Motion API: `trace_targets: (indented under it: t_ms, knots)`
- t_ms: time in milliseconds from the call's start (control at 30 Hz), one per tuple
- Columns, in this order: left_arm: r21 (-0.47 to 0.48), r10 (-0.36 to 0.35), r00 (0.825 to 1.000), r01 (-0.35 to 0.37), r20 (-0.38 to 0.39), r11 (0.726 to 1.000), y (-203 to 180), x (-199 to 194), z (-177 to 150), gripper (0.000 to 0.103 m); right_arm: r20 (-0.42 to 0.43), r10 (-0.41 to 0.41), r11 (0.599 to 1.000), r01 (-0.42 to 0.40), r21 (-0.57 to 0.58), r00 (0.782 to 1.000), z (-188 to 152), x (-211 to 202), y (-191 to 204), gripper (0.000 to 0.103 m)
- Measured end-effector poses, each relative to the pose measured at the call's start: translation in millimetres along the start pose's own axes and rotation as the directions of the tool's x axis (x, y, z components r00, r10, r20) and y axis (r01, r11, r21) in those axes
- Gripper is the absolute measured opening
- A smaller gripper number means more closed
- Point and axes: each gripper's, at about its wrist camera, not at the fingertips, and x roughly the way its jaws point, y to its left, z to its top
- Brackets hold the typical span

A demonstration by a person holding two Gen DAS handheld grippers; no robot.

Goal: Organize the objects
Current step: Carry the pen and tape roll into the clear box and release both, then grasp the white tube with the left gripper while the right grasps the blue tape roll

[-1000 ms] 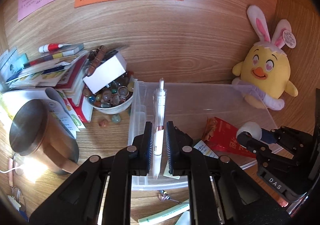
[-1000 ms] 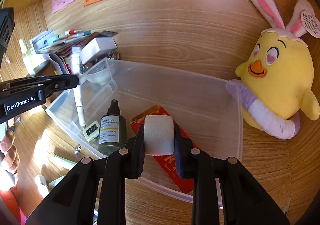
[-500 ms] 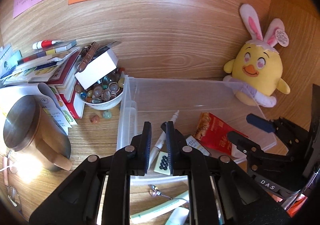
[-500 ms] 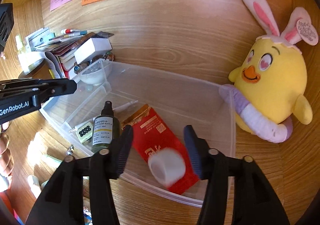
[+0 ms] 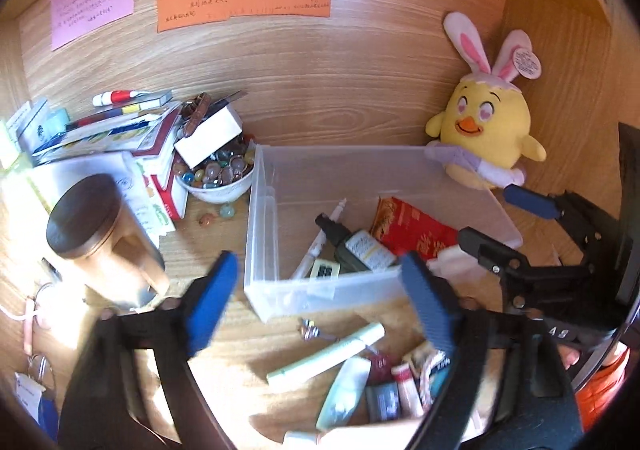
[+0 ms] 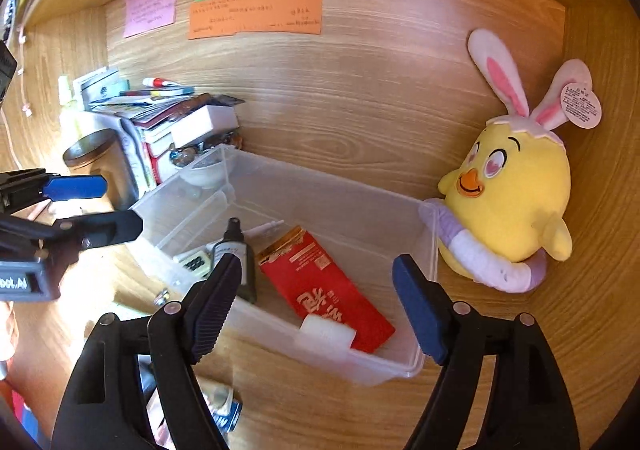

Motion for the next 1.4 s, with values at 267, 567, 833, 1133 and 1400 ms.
trace_targets:
  t_ms: [267, 567, 833, 1133, 1400]
  knots:
    - [0.019, 0.031, 0.998, -0.030, -0.062, 0.999, 5, -9, -42, 0.094, -0.032, 0.035, 0.999, -0.034, 0.011, 0.999, -27, -17, 5, 0.076]
    - [-0.073, 0.033, 0.988, -0.044, -0.151, 0.996, 30, -7, -86, 0.094, -0.096, 0.072, 0.996, -0.067, 0.051, 0.993, -68, -33, 2, 0.076]
    - [-0.137, -0.019, 0.982, -0.007, -0.186, 0.991, 35, -7, -114, 0.091, -0.190, 0.106, 0.994, -0.096, 0.058, 0.976, -106, -34, 6, 0.076]
    - [-0.222, -0.112, 0.974, 0.067, -0.195, 0.973, 41, -3, -125, 0.067, -0.232, 0.176, 0.984, -0.171, 0.040, 0.957, -116, -27, 29, 0.076]
    - [-0.277, -0.201, 0.966, 0.151, -0.162, 0.949, 42, -4, -126, 0.042, -0.232, 0.167, 0.986, -0.165, 0.029, 0.958, -111, -19, 37, 0.069]
